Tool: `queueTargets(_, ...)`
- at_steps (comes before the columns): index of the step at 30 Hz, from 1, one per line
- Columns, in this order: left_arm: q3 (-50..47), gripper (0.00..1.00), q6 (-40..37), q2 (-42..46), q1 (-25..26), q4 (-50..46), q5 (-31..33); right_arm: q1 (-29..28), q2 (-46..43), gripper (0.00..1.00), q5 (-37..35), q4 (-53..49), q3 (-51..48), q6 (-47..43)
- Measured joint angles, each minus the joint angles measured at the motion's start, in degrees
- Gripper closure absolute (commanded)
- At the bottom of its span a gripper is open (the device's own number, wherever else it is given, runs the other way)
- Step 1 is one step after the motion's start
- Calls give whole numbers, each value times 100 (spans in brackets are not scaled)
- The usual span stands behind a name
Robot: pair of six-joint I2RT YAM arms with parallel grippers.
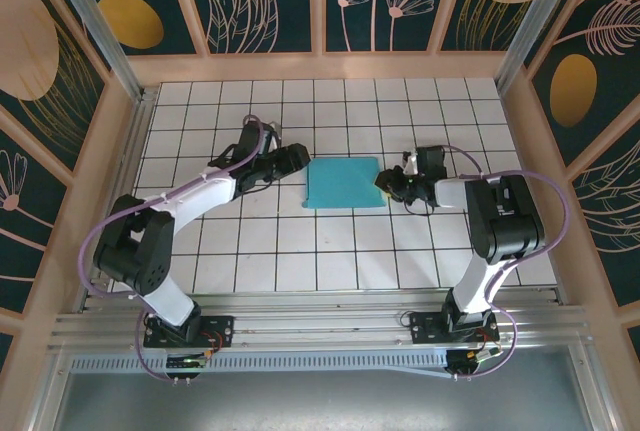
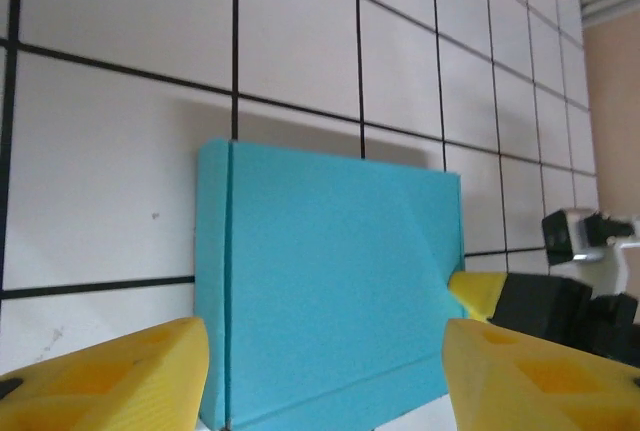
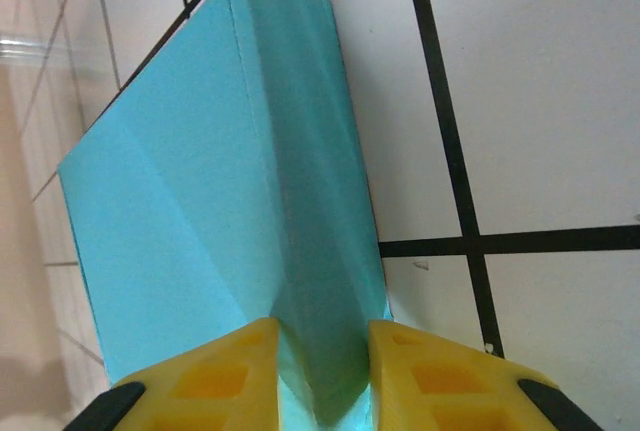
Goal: Fold the paper box
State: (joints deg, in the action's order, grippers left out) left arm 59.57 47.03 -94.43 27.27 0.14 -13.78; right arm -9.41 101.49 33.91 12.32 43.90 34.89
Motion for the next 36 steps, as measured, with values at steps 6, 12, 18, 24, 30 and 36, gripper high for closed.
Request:
queueTargets(6,-442,32,199,-494,-205,498,-605,328,247,74,787,553,-151,-35)
queueTargets(12,-586,31,437,-938,-199,1064,-1268,481,437,75,1211,833,-186,-50)
queueTargets(18,-667,31,813,-1292,-199,1958,-1681,568,514,75,1392,946,-208,-46)
queueTargets(24,-929,35,1322,-1611,-210,2918,-2070,590,540,75,1458,992,-208,-22)
queueTargets(30,-970,47,1845,-1749,-138,3803,-2339,601,544,75,1473,999,-208,-4)
queueTargets(36,-964,71,2367,-2050,-24,4365,-2457,645,544,74,1486,1003,-212,-4)
